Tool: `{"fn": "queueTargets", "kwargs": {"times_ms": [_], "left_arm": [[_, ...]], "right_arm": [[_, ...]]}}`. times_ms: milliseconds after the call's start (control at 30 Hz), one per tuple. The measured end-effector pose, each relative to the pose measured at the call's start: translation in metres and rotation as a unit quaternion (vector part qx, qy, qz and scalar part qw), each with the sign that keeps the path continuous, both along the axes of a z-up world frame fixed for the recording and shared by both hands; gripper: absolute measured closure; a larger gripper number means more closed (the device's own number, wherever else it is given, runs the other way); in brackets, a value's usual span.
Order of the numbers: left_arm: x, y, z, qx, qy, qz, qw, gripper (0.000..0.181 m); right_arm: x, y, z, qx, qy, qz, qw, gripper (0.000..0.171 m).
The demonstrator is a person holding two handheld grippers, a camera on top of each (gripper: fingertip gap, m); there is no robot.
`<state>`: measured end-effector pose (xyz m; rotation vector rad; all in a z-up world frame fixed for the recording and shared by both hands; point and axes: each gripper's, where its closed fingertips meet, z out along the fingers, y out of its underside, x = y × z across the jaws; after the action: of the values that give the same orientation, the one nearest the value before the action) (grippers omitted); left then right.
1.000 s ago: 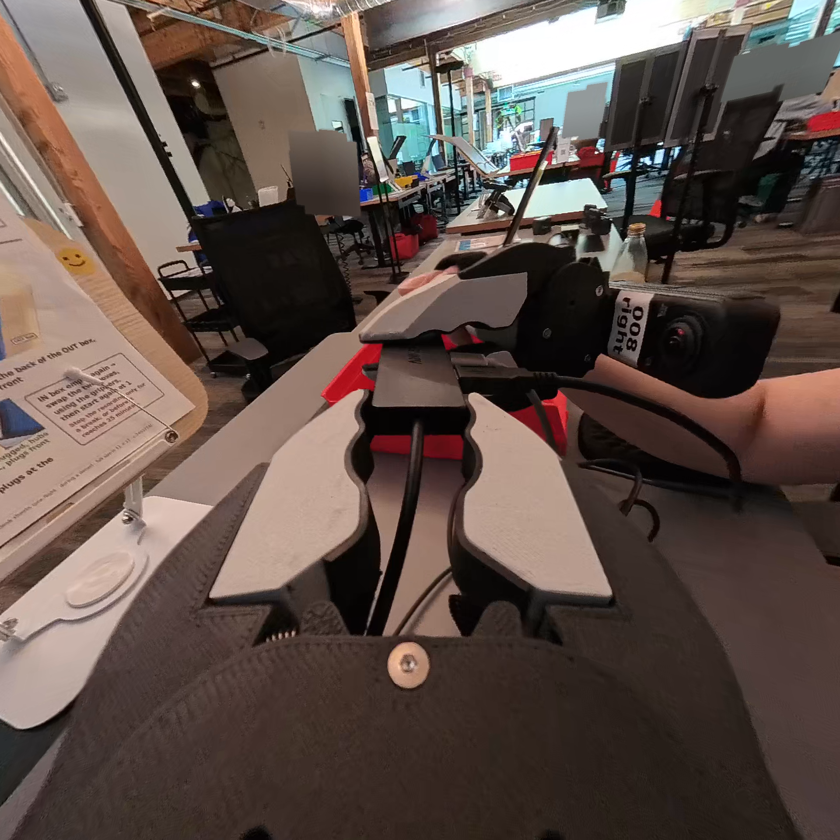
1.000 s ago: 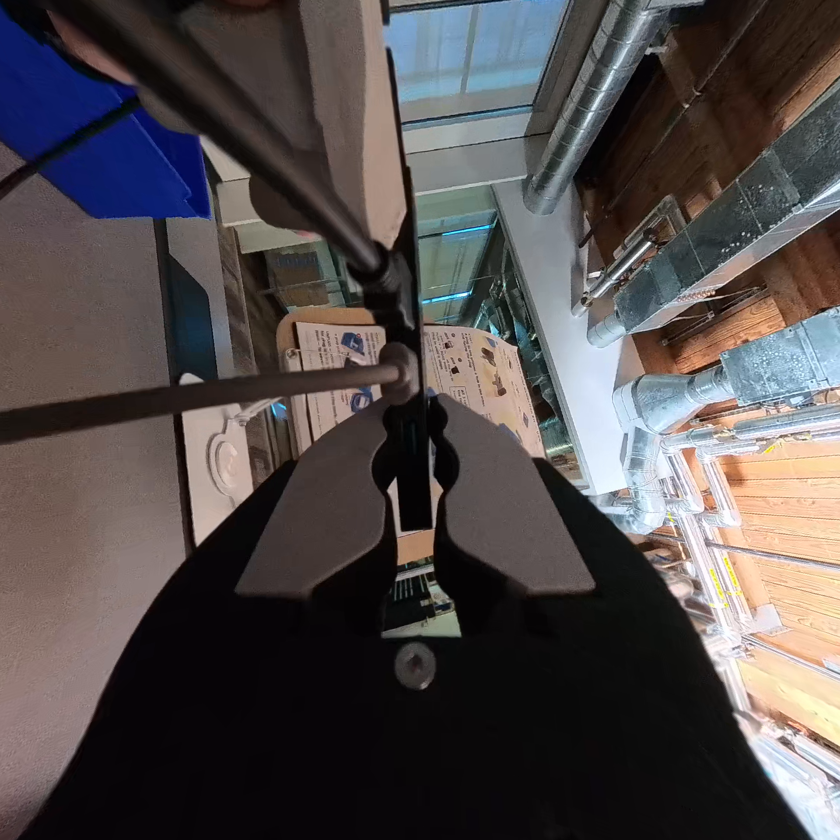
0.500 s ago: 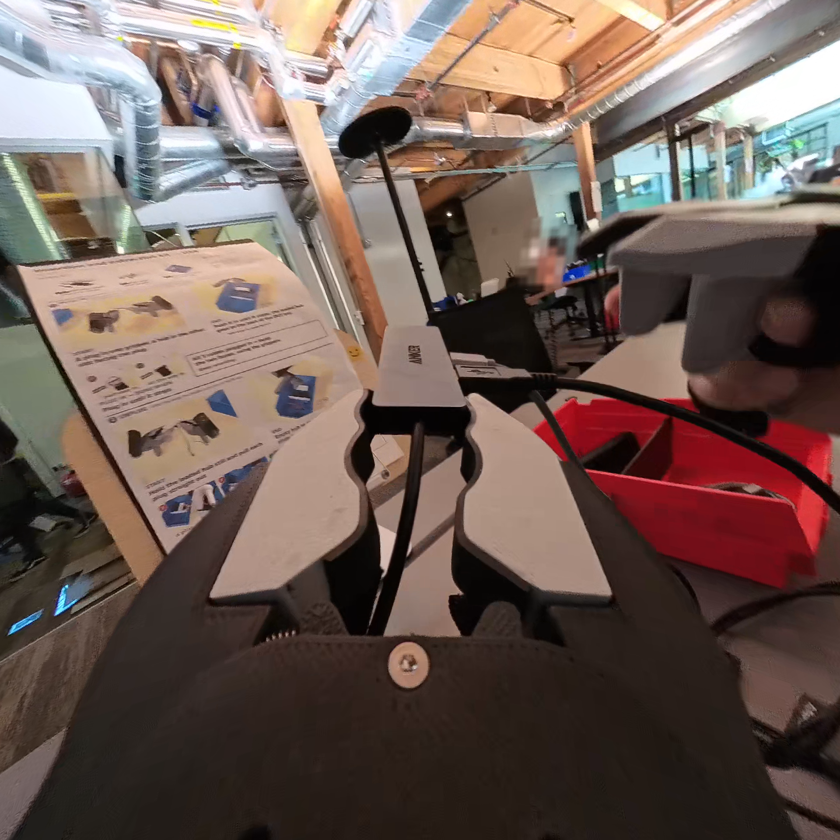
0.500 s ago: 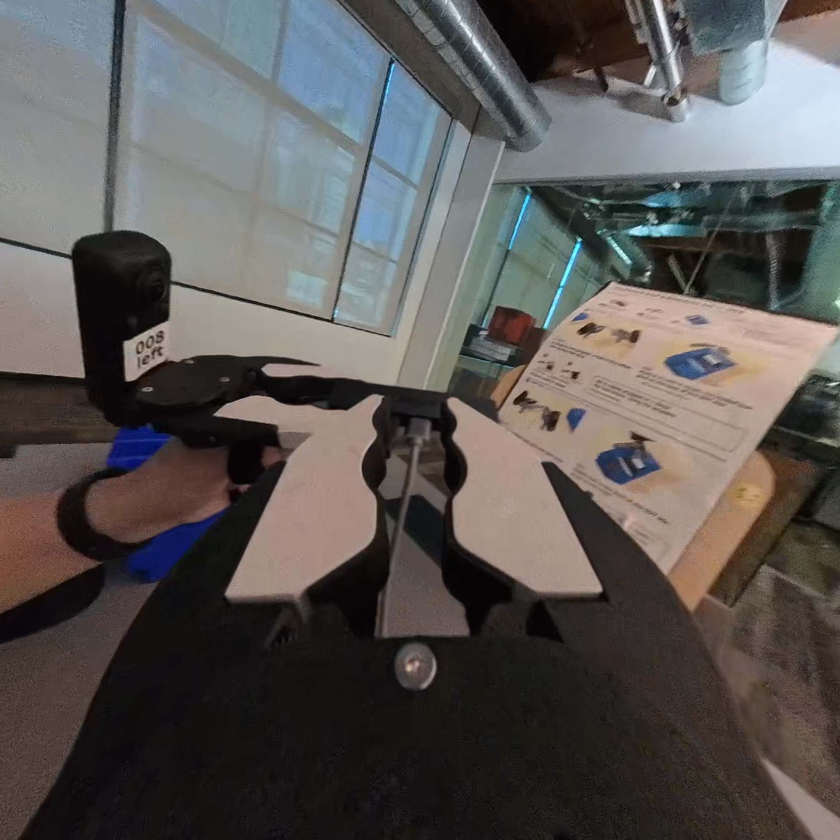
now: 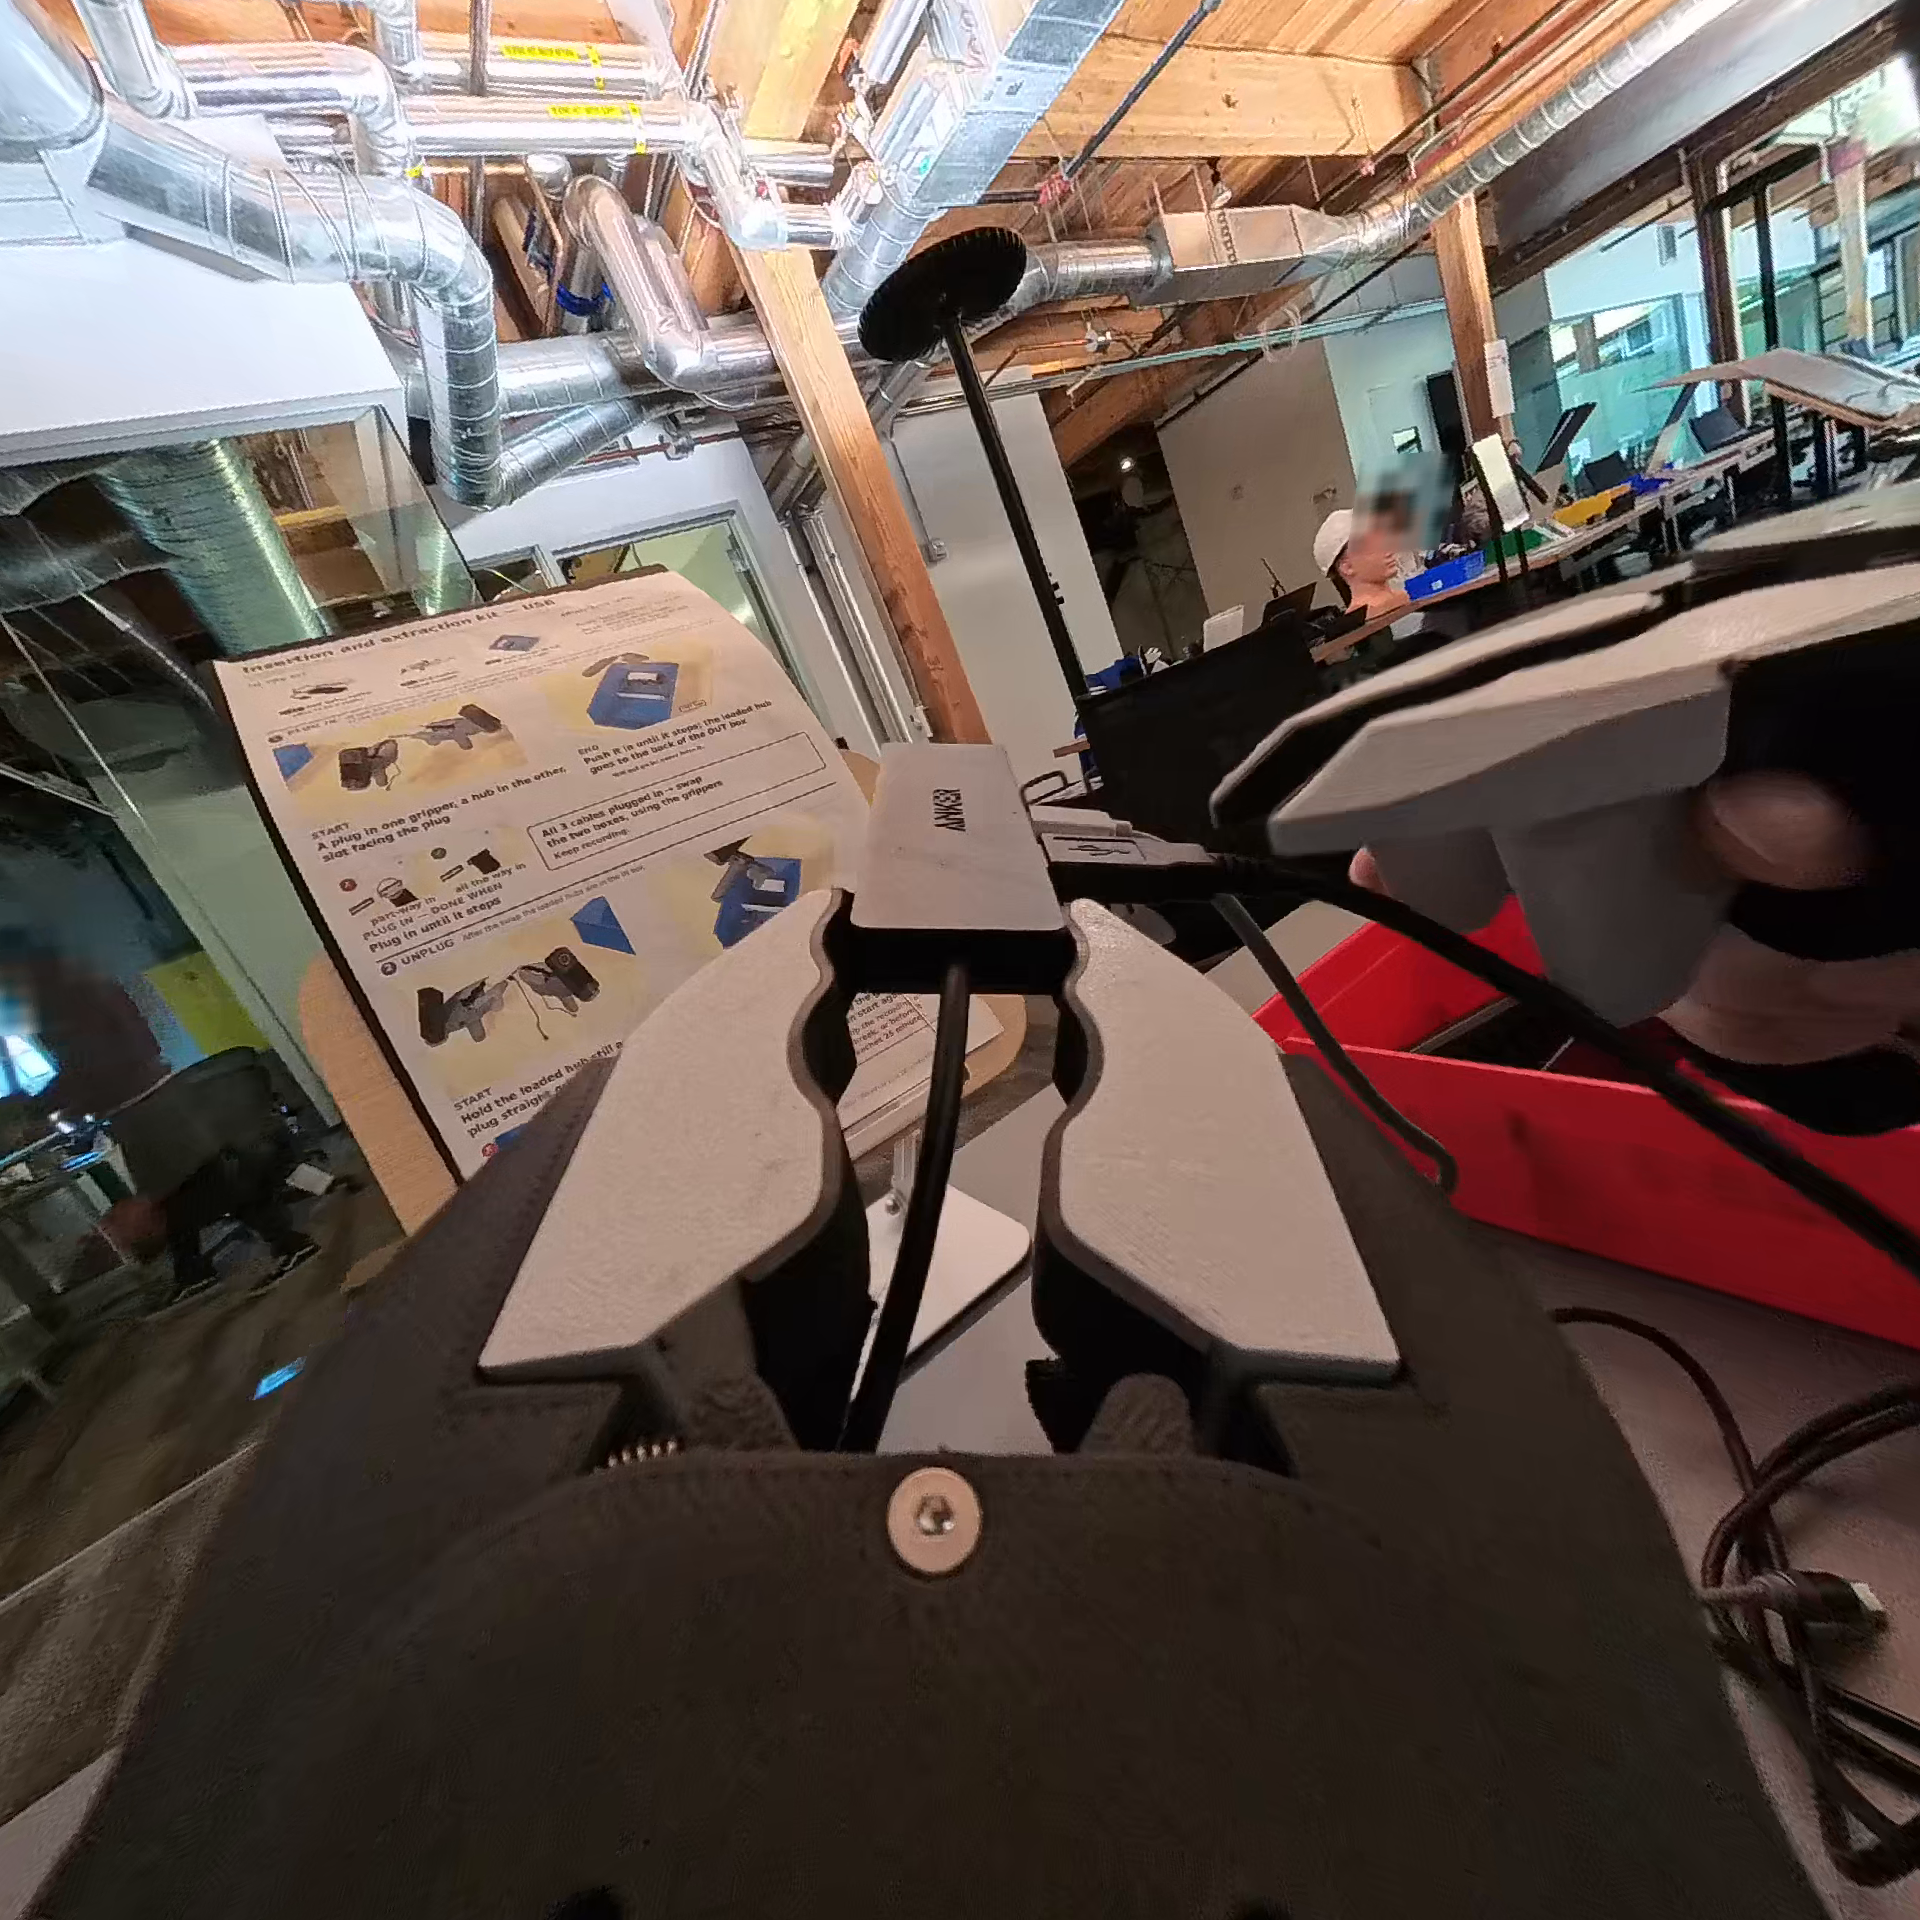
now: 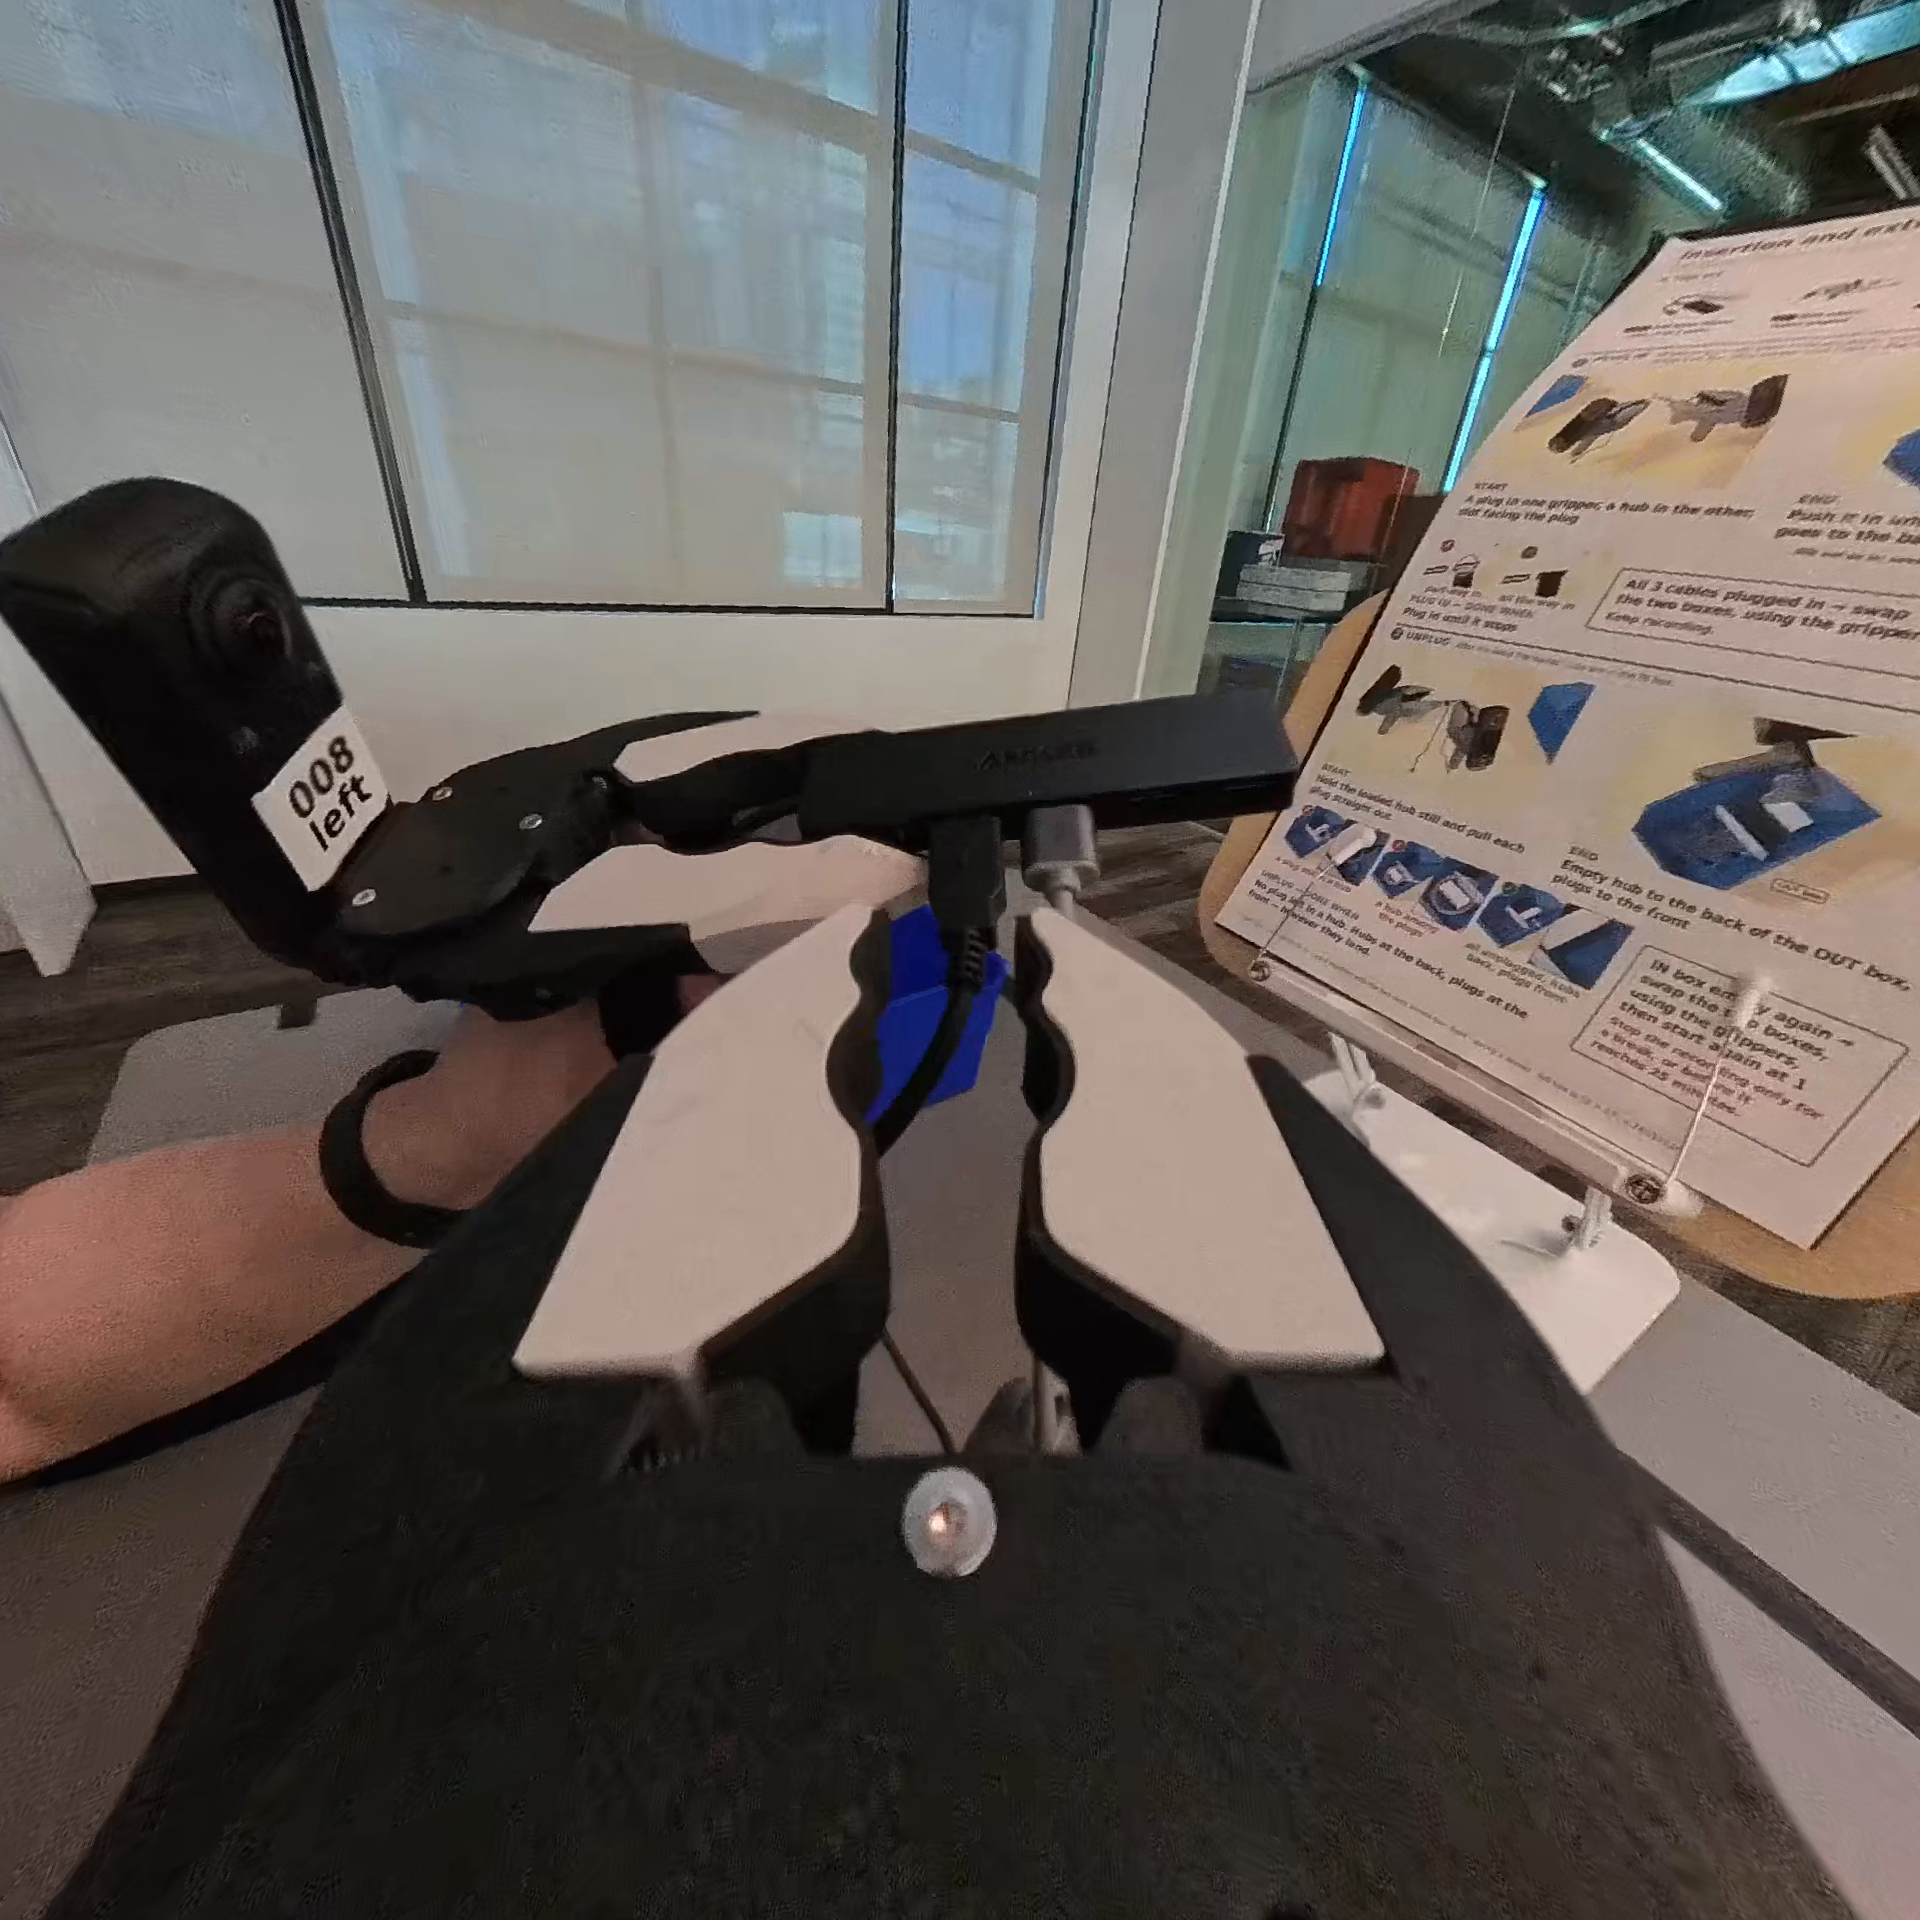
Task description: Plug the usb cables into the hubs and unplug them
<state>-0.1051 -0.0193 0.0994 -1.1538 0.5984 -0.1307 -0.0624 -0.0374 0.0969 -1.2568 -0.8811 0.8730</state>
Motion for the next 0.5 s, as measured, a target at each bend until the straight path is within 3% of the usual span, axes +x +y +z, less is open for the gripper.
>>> {"fn": "queueTargets", "kwargs": {"times_ms": [300,500], "left_arm": [[0.007,0.0,-0.005,-0.005,0.025,0.006,1.0,0.146],[0.006,-0.003,-0.001,-0.003,0.026,0.006,1.0,0.146]], "right_arm": [[-0.01,0.009,-0.018,0.028,-0.049,-0.035,0.998,0.154],[-0.008,0.007,-0.013,0.048,-0.022,-0.046,0.998,0.159]]}}
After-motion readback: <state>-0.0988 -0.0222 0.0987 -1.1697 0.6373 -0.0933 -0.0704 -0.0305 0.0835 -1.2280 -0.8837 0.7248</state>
